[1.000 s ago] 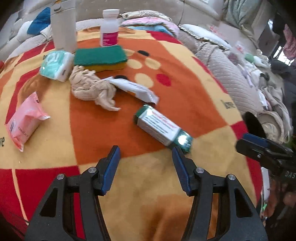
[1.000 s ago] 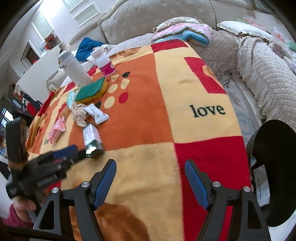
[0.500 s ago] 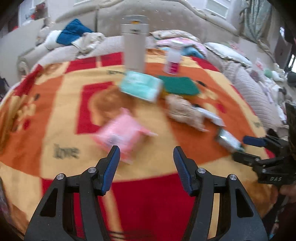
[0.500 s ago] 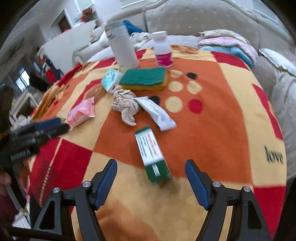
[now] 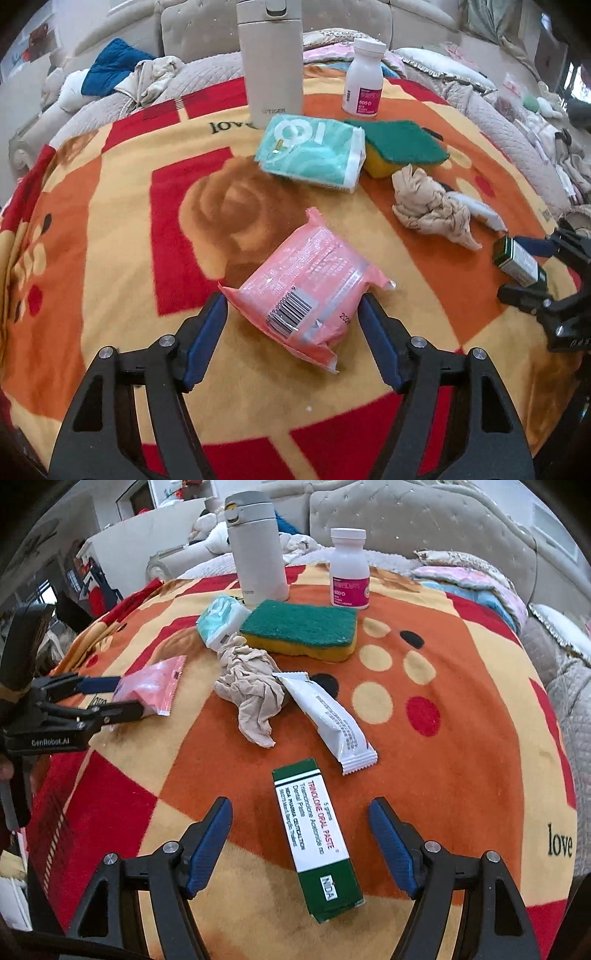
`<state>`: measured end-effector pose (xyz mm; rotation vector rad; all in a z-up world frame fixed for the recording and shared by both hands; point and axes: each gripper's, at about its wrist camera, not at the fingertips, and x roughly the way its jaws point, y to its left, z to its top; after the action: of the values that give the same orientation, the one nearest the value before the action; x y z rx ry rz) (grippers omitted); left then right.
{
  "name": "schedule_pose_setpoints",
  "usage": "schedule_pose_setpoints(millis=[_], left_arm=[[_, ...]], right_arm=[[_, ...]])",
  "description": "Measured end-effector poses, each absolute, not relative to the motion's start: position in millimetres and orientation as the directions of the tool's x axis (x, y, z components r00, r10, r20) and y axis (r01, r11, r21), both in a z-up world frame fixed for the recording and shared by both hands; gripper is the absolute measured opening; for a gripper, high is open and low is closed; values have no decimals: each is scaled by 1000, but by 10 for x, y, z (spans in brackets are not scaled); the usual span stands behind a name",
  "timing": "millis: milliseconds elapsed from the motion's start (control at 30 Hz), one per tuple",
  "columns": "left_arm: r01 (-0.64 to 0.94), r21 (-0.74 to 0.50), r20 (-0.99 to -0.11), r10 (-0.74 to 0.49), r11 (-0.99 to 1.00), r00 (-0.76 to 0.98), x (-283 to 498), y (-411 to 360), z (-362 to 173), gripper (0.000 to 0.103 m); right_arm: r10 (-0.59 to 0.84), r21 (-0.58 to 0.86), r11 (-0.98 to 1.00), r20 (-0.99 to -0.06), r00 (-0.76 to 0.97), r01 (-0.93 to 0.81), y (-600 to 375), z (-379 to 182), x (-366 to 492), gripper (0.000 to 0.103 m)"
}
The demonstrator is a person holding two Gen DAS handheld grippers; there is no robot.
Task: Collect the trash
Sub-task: 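Grasp pink wrapped pack with left gripper while right gripper grasps green toothpaste box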
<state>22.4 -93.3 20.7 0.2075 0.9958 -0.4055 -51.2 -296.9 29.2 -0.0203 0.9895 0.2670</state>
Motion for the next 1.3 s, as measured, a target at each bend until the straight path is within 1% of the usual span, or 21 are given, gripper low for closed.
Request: schedule_pose_setpoints(millis=[33,67,100,133,200,300,367,533,700,767,800,833,933,1000,1233,1300], left_arm=[[418,-21,-847,-238,908,475,233,-942,199,71],[406,-33,-847,-241,913,473,232,-944,194,70],[401,-56,-845,-257,914,469,223,-946,188,52],[395,-87,-848,-276,915,453,204,-951,180,40],[368,-92,-847,-267,925,459,146,-968,189,33],[343,-143,-838,-298,928,457,14,-977,223,29],[334,-169,-831,-316,927,457,-88,-993,260,24],[359,-180,-819,-342,916,460,-373,-1129,359,21],[398,-165,-834,-344,902,432,-561,-1239,360,23],[425,-136,-838,-333,895,433,-612,-1262,404,36],[437,-112,-834,-324,892,446,-634,-1269,432,54],[445,-94,-829,-318,891,461,-644,-1263,452,64],[461,-35,-818,-290,887,497,-604,-1243,501,64],[486,0,-826,-274,874,493,-528,-1272,478,68],[631,150,-869,-203,761,452,-350,-1619,256,68],[635,154,-870,-201,757,450,-313,-1659,224,67]], right_arm=[[203,94,970,-823,531,-225,-2968,297,-526,66],[194,81,971,-818,542,-225,-2968,311,-545,47],[200,86,970,-816,542,-229,-2975,324,-558,33],[221,108,966,-813,540,-233,-2999,341,-577,29],[242,134,964,-801,548,-231,-3043,377,-636,28],[257,156,963,-784,565,-220,-3123,451,-756,27],[269,176,961,-775,571,-214,-3179,499,-841,27],[266,183,963,-766,585,-199,-3308,598,-1064,27],[269,194,963,-774,574,-189,-3410,582,-1206,27],[270,196,962,-775,571,-189,-3431,574,-1254,27],[272,199,962,-775,570,-188,-3444,570,-1269,27],[276,205,961,-775,569,-186,-3459,561,-1280,27],[279,217,960,-776,565,-175,-3479,535,-1283,27],[284,226,959,-778,561,-171,-3481,521,-1268,27],[290,230,957,-789,541,-177,-3428,467,-1198,27],[292,231,956,-791,537,-179,-3417,450,-1182,27]])
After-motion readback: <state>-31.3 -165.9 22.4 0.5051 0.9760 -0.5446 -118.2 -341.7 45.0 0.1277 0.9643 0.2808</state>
